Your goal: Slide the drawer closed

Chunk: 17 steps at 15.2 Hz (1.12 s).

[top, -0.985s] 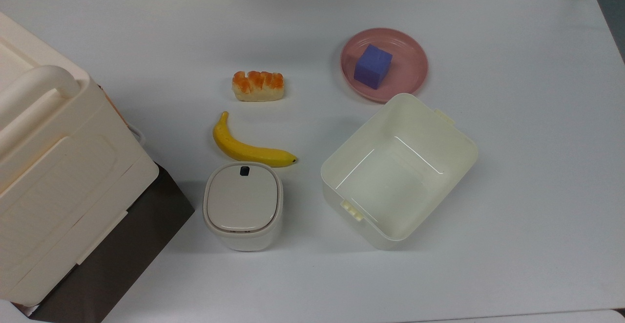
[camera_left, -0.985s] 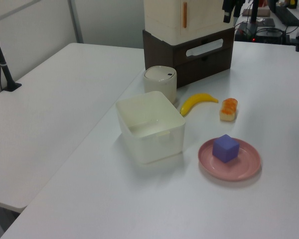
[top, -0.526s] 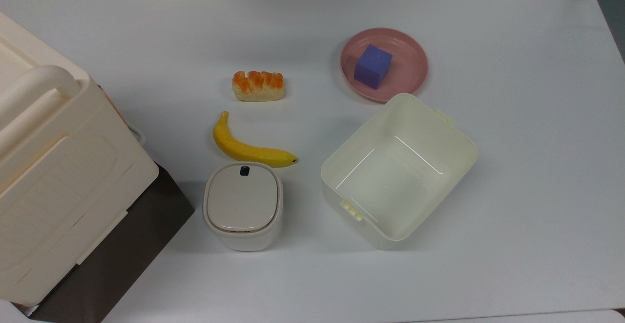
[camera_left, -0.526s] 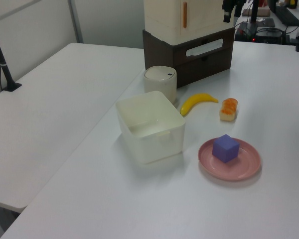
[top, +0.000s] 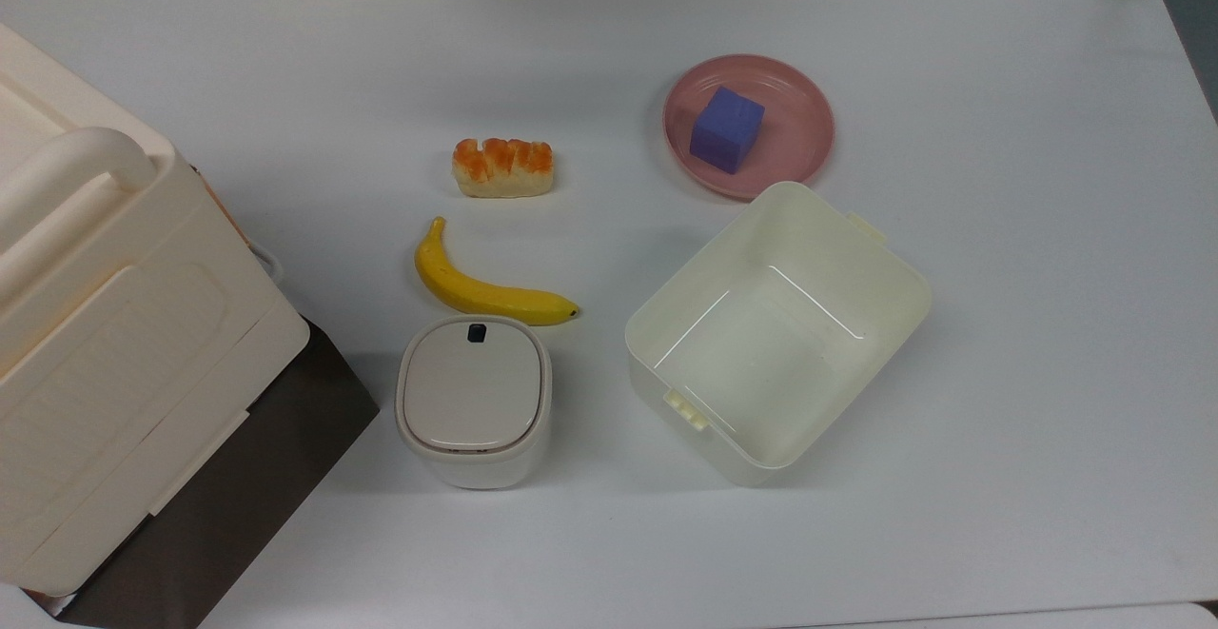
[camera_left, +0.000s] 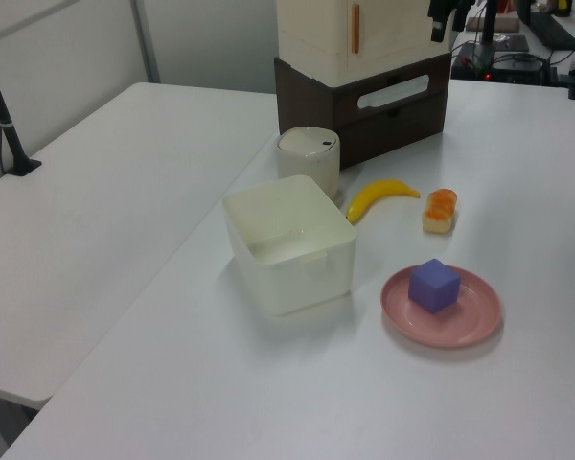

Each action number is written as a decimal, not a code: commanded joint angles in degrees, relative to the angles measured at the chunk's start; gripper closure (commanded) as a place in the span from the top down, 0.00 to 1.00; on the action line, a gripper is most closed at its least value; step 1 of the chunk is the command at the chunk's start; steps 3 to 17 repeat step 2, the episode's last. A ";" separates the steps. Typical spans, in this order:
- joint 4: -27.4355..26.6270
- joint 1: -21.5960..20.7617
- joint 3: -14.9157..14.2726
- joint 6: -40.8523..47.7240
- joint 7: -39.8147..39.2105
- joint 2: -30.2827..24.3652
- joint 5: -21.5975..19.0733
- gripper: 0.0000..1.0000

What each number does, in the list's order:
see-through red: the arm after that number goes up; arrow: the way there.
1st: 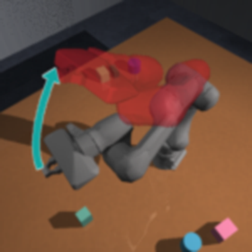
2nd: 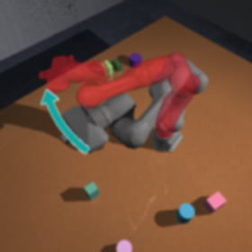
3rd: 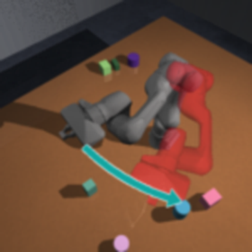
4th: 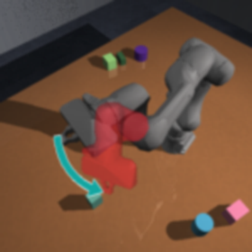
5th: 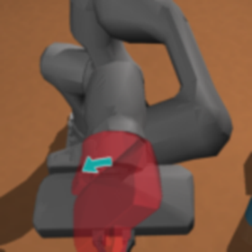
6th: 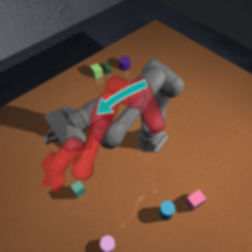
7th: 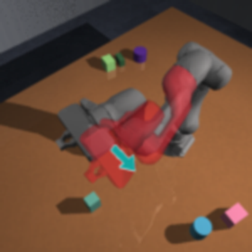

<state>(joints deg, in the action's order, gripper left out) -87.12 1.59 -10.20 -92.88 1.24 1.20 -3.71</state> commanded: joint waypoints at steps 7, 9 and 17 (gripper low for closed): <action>0.90 -0.89 -0.79 1.29 0.87 -0.05 0.11 1.00; 0.90 -0.89 -0.79 1.29 0.87 -0.05 0.11 1.00; 0.90 -0.89 -0.79 1.29 0.87 -0.05 0.11 1.00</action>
